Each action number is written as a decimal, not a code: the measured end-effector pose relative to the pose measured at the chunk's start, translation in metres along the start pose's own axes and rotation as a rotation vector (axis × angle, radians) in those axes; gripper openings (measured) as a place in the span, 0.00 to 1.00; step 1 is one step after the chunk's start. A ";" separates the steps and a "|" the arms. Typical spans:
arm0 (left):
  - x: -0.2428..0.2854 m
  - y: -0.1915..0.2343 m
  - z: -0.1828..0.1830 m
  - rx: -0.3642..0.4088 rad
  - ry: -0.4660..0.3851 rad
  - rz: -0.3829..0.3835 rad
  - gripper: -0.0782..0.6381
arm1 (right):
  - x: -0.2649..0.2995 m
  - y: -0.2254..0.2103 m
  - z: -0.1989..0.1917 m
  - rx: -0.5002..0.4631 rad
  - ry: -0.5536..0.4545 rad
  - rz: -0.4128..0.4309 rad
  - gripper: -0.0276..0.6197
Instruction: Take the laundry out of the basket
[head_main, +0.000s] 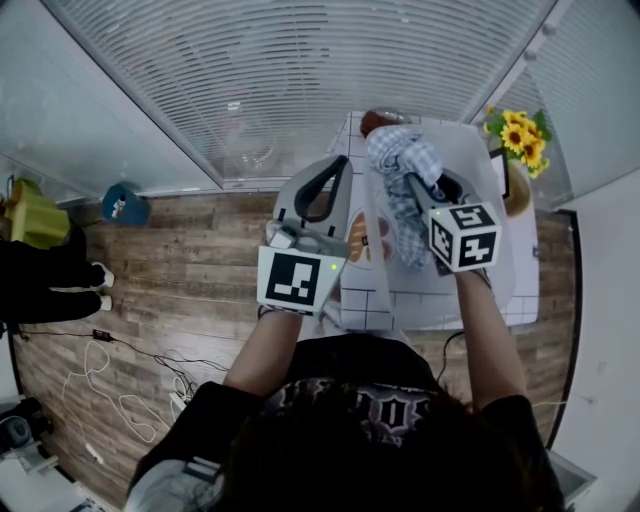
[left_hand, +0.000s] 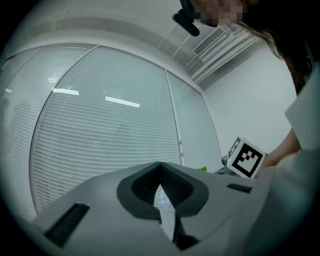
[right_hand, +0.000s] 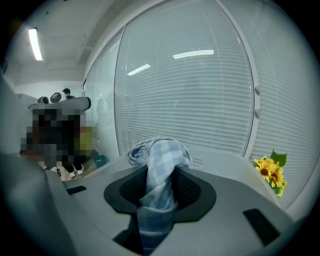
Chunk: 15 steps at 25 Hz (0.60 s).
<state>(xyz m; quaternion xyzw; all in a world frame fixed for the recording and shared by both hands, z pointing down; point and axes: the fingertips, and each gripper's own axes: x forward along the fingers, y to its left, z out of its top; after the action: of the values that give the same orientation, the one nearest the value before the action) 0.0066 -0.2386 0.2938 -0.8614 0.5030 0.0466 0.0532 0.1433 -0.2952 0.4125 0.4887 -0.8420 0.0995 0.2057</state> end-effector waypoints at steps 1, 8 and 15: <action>0.000 0.000 0.001 0.003 -0.001 0.001 0.11 | -0.003 0.001 0.005 -0.003 -0.017 -0.005 0.27; -0.003 0.003 0.000 0.007 0.004 0.013 0.11 | -0.016 0.011 0.032 0.011 -0.095 -0.002 0.27; -0.017 0.013 0.005 0.007 -0.003 0.034 0.11 | -0.027 0.029 0.050 -0.009 -0.145 -0.011 0.27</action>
<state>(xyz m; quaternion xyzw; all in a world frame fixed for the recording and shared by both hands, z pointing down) -0.0134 -0.2297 0.2903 -0.8525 0.5175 0.0470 0.0559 0.1176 -0.2782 0.3573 0.4985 -0.8524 0.0587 0.1468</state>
